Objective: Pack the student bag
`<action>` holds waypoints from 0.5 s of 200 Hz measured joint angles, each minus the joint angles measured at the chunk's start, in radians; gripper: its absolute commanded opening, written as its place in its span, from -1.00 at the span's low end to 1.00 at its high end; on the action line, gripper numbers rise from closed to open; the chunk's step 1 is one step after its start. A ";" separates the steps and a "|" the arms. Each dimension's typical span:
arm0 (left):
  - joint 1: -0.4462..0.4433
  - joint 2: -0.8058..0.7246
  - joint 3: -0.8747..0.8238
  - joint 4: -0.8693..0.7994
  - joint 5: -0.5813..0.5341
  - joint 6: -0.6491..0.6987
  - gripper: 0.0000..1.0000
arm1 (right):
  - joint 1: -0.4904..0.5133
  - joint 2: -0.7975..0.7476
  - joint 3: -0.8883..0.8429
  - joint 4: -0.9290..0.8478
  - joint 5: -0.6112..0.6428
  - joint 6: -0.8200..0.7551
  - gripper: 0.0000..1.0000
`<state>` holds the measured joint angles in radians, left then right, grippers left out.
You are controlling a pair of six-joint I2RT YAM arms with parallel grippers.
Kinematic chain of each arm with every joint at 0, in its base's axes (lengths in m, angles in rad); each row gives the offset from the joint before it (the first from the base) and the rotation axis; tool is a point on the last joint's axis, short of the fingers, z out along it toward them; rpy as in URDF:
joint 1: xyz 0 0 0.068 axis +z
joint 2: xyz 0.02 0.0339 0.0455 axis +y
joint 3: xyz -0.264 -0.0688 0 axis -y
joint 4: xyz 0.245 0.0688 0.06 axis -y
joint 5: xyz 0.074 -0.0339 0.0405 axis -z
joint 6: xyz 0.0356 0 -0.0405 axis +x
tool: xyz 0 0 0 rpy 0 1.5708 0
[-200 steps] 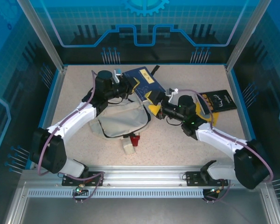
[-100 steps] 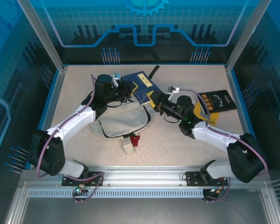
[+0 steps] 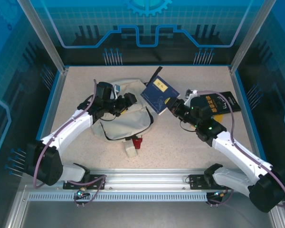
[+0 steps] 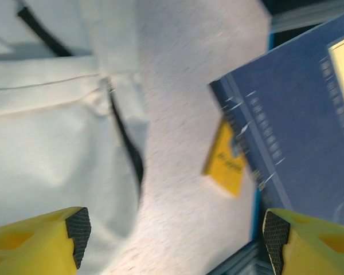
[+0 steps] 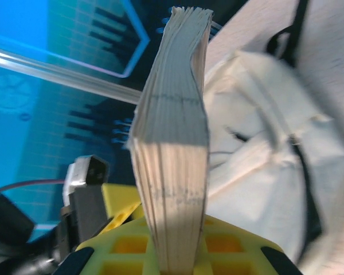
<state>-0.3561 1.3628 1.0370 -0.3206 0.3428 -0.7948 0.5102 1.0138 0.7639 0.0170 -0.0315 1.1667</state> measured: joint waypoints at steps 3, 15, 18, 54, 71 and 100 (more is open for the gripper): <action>-0.003 0.004 0.008 -0.023 -0.002 0.029 0.64 | -0.004 -0.006 0.005 -0.024 0.005 -0.012 -0.79; -0.014 0.016 0.041 -0.105 -0.023 0.117 0.64 | -0.018 -0.025 0.023 -0.114 0.027 -0.051 -0.78; -0.020 0.019 0.050 -0.124 -0.032 0.142 0.64 | -0.021 -0.030 0.027 -0.135 0.032 -0.060 -0.77; -0.132 0.087 0.161 -0.317 -0.120 0.376 0.56 | -0.066 -0.094 0.035 -0.318 0.077 -0.133 -0.76; -0.175 0.134 0.183 -0.374 -0.138 0.462 0.56 | -0.089 -0.118 0.035 -0.370 0.085 -0.148 -0.76; -0.246 0.224 0.219 -0.465 -0.189 0.581 0.46 | -0.119 -0.134 0.035 -0.416 0.084 -0.159 -0.76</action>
<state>-0.6025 1.5864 1.2560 -0.7853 0.1535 -0.2134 0.3912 0.8795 0.7990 -0.3988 0.0521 1.0080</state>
